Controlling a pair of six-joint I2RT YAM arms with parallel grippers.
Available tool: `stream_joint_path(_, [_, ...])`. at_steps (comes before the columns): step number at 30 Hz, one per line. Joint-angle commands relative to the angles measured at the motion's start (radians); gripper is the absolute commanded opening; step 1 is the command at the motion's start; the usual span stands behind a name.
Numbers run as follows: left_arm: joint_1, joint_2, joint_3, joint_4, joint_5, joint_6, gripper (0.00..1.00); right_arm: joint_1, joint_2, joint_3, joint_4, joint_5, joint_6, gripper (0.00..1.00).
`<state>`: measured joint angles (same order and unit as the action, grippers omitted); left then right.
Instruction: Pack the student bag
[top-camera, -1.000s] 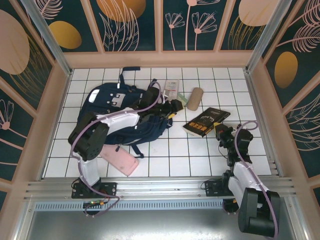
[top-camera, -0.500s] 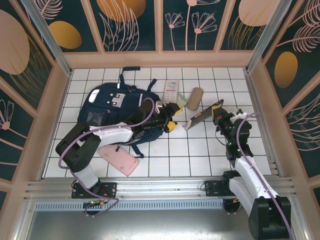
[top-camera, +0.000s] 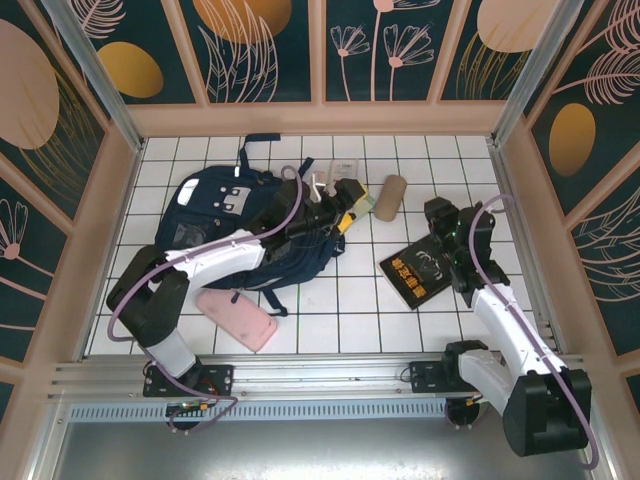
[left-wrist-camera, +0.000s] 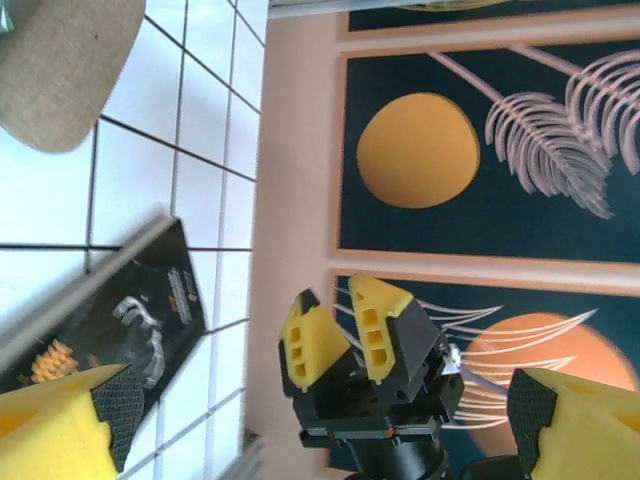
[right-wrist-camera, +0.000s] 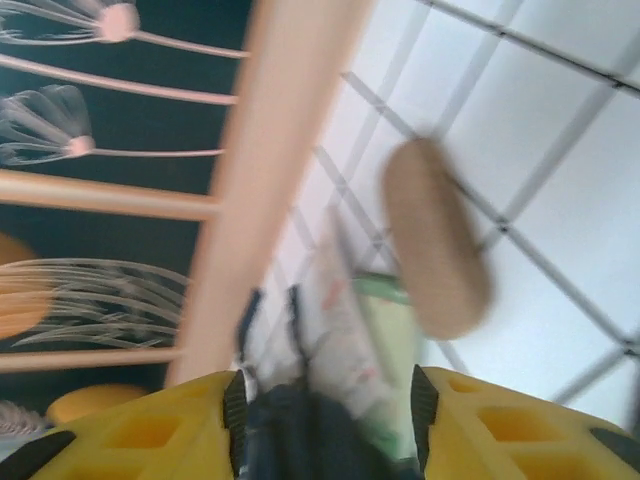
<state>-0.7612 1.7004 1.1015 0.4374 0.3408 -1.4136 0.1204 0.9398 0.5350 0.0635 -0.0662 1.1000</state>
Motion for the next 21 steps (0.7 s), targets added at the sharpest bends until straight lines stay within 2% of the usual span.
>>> stream_joint_path(1, [-0.006,0.106,0.102,-0.214,0.027,0.205,0.95,-0.026,0.007,-0.006,-0.209,0.064,-0.169,0.64])
stream_joint_path(3, [-0.020,0.142,0.125,-0.241,0.017,0.207,0.96,-0.069,0.028,-0.002,-0.249,0.107,-0.226,0.72])
stream_joint_path(4, [-0.032,0.159,0.130,-0.249,0.009,0.196,0.96,-0.115,0.053,0.000,-0.275,0.154,-0.245,0.75])
stream_joint_path(6, [-0.053,0.195,0.139,-0.252,0.016,0.176,0.96,-0.196,0.104,-0.001,-0.258,0.173,-0.272,0.79])
stream_joint_path(8, [-0.073,0.225,0.140,-0.256,0.036,0.141,0.96,-0.254,0.184,0.023,-0.236,0.205,-0.286,0.80])
stream_joint_path(13, [-0.111,0.264,0.075,-0.098,0.075,0.015,0.96,-0.288,0.467,0.177,-0.227,0.236,-0.372,0.81])
stream_joint_path(16, [-0.141,0.326,0.113,-0.099,0.101,-0.015,0.96,-0.314,0.569,0.236,-0.216,0.195,-0.431,0.81])
stream_joint_path(21, [-0.151,0.398,0.136,-0.033,0.142,-0.080,0.95,-0.321,0.638,0.242,-0.182,0.023,-0.465,0.80])
